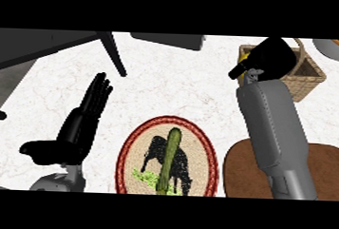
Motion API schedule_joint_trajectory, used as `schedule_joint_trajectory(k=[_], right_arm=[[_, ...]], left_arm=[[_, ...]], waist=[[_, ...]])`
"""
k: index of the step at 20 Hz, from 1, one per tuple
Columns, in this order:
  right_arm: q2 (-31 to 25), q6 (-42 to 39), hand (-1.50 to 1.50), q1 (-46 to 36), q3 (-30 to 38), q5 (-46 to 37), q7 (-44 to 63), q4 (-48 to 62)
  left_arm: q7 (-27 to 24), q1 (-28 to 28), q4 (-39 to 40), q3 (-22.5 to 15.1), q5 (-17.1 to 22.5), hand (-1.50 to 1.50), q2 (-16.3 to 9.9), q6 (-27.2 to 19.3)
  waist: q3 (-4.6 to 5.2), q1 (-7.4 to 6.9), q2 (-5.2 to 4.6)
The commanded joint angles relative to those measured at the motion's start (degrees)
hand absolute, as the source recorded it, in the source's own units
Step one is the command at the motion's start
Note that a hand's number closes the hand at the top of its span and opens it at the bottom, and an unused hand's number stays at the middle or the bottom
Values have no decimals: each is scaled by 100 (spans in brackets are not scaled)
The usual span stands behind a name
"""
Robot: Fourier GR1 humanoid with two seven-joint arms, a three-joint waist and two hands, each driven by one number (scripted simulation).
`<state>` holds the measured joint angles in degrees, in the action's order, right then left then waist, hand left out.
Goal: Pick the lemon from the cutting board and place it in the basket
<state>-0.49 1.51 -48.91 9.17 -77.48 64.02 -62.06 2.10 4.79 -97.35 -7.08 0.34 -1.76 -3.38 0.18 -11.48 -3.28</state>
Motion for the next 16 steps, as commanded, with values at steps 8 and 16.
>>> schedule_joint_trajectory(k=[8,16], right_arm=[[46,1259,150,-2033,142,-1452,1346,588],[47,1302,150,-2701,714,-2111,1951,1258]], left_arm=[[-15,235,250,-138,-97,0,139,-38],[-5,351,296,6,-104,0,76,-91]], waist=[[25,-90,1],[31,-16,12]])
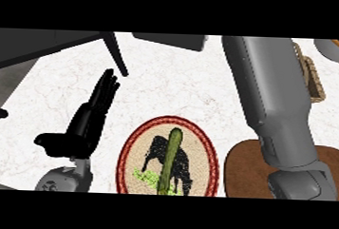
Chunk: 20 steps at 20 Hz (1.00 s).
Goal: Pick the lemon from the cutting board and place it in the basket
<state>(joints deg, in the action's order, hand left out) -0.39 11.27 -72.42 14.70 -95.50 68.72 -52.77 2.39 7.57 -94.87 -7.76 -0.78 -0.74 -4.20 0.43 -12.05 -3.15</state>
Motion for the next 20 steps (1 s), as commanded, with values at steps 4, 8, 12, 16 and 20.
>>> schedule_joint_trajectory(k=[4,8,12,16,20], right_arm=[[37,127,150,-517,532,-708,1643,705],[37,-191,150,-723,839,-1104,1647,1037],[37,17,150,-736,1193,-1383,1649,1172],[37,221,150,-790,1455,-1657,1649,1175],[37,330,150,-668,1632,-1773,1649,1221]], left_arm=[[32,-23,24,26,-25,0,51,-95],[-110,-102,161,214,19,0,-54,-83],[-54,-28,139,322,47,0,-82,-126],[21,-56,136,400,163,0,-167,-17],[-164,-85,286,452,45,0,-126,-160]], waist=[[-1,203,50],[7,306,94],[-8,411,109],[-14,507,141],[-20,658,189]])
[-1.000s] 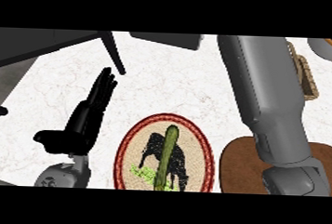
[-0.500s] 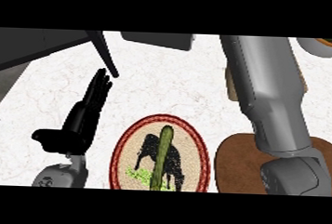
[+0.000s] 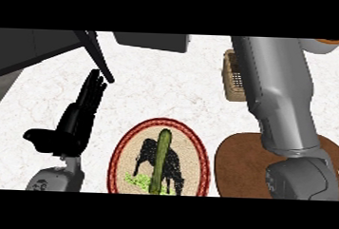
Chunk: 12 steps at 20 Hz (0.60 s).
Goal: Pick the lemon from the cutting board and place it in the basket
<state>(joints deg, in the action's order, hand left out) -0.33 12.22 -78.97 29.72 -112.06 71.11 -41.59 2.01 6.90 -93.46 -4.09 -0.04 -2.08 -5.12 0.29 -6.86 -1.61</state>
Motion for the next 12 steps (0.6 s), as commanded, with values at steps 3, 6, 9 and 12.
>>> schedule_joint_trajectory(k=[3,6,9,12], right_arm=[[31,245,150,112,262,-285,1409,237],[31,198,150,88,420,-310,1409,318],[31,194,150,70,477,-233,1409,493],[31,185,150,236,555,-138,1409,628]], left_arm=[[121,37,-25,127,111,0,-72,44],[64,-14,29,99,51,0,-45,5],[-157,-208,119,118,55,0,35,-43],[-101,-245,25,169,80,0,-18,-37]], waist=[[-7,82,49],[-9,133,66],[-10,171,83],[-13,186,121]])
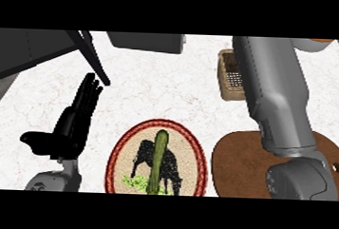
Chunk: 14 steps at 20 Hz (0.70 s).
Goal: Pick the lemon from the cutting board and place it in the basket
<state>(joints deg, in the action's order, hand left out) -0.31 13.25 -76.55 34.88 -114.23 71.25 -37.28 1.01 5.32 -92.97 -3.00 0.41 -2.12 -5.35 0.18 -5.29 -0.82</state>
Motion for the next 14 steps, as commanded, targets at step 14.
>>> schedule_joint_trajectory(k=[14], right_arm=[[29,1154,150,439,90,296,1393,312]], left_arm=[[57,-138,-216,-51,-76,0,24,-77]], waist=[[-11,46,51]])
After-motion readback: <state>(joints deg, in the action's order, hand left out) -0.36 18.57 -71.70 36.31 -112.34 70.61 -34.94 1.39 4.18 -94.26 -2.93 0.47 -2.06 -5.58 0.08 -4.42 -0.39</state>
